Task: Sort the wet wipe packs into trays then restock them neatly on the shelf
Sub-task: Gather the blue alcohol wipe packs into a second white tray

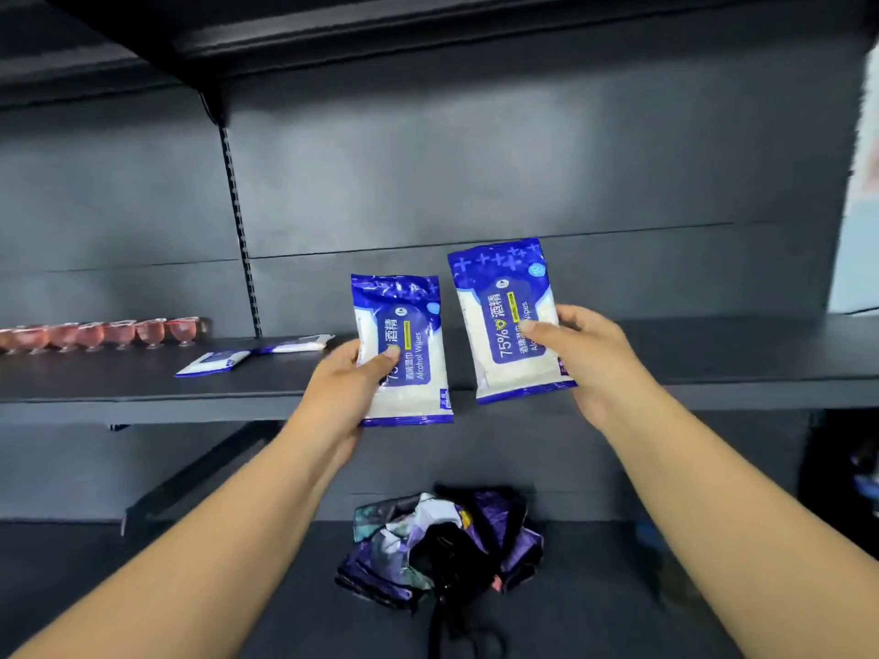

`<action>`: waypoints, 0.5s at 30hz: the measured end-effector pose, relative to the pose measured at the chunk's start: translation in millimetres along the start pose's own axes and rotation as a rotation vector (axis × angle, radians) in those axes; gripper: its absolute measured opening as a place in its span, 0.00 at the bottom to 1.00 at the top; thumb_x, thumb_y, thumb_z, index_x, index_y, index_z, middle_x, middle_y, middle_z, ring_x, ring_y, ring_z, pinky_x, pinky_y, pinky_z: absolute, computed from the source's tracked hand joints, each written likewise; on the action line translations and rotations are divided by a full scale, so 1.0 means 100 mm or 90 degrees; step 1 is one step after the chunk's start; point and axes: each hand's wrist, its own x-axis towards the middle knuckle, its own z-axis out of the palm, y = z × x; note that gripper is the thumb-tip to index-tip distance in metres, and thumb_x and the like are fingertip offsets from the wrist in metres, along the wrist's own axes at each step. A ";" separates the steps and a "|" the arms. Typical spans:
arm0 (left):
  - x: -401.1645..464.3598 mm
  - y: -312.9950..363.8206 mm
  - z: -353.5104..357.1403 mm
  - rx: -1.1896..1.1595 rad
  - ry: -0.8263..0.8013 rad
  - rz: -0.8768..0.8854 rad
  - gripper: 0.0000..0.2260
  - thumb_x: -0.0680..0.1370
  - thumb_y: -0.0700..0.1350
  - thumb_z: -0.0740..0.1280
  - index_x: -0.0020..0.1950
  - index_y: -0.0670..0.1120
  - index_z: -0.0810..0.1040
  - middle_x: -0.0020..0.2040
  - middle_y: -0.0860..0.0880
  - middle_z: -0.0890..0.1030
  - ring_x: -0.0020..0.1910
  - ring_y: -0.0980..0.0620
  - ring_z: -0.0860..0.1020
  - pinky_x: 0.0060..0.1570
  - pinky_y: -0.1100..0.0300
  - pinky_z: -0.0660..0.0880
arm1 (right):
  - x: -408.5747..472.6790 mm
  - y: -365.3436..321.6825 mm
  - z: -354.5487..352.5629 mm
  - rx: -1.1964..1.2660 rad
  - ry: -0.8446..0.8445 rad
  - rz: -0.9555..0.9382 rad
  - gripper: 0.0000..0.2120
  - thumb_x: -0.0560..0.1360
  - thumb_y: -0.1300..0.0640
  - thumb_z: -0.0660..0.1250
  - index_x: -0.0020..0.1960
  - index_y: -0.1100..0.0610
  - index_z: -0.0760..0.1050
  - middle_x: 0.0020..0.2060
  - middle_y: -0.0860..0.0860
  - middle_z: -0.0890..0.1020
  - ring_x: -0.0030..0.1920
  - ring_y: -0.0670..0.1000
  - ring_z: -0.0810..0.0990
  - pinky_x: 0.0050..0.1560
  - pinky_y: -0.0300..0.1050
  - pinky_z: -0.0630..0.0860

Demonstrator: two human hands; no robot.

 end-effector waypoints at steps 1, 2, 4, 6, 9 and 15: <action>-0.13 -0.02 0.06 -0.009 -0.012 -0.013 0.04 0.77 0.37 0.64 0.45 0.44 0.77 0.34 0.51 0.84 0.30 0.55 0.81 0.33 0.59 0.79 | -0.15 0.01 -0.11 -0.003 0.005 0.003 0.06 0.72 0.63 0.69 0.45 0.55 0.74 0.41 0.51 0.82 0.39 0.49 0.81 0.43 0.46 0.78; -0.30 -0.07 0.12 -0.019 -0.028 -0.038 0.04 0.77 0.36 0.64 0.44 0.44 0.76 0.32 0.51 0.83 0.29 0.55 0.81 0.32 0.59 0.79 | -0.36 0.03 -0.23 -0.009 0.018 0.011 0.06 0.72 0.63 0.69 0.45 0.55 0.74 0.41 0.50 0.82 0.38 0.49 0.81 0.40 0.44 0.78; -0.62 -0.19 0.24 -0.033 -0.070 -0.088 0.05 0.76 0.34 0.64 0.43 0.43 0.74 0.32 0.50 0.83 0.28 0.55 0.81 0.31 0.57 0.79 | -0.73 0.08 -0.47 -0.029 0.053 0.028 0.06 0.72 0.62 0.70 0.46 0.55 0.74 0.41 0.50 0.82 0.37 0.48 0.82 0.35 0.40 0.79; -0.90 -0.34 0.35 -0.039 -0.111 -0.135 0.04 0.76 0.34 0.64 0.44 0.42 0.75 0.35 0.47 0.83 0.29 0.54 0.81 0.34 0.55 0.79 | -1.04 0.13 -0.69 -0.052 0.095 0.048 0.07 0.71 0.62 0.71 0.48 0.56 0.75 0.43 0.51 0.83 0.38 0.49 0.83 0.37 0.42 0.80; -1.32 -0.56 0.55 -0.076 -0.149 -0.210 0.04 0.76 0.33 0.64 0.45 0.42 0.75 0.35 0.47 0.83 0.29 0.53 0.81 0.32 0.54 0.79 | -1.50 0.18 -1.08 -0.082 0.156 0.085 0.07 0.71 0.64 0.70 0.47 0.57 0.76 0.44 0.54 0.83 0.40 0.52 0.82 0.44 0.48 0.79; -2.03 -0.99 0.98 -0.134 -0.213 -0.334 0.09 0.75 0.29 0.60 0.44 0.42 0.75 0.32 0.49 0.83 0.30 0.53 0.82 0.31 0.56 0.80 | -2.22 0.29 -1.85 -0.137 0.236 0.144 0.05 0.73 0.64 0.69 0.46 0.57 0.76 0.42 0.52 0.83 0.37 0.49 0.82 0.37 0.41 0.80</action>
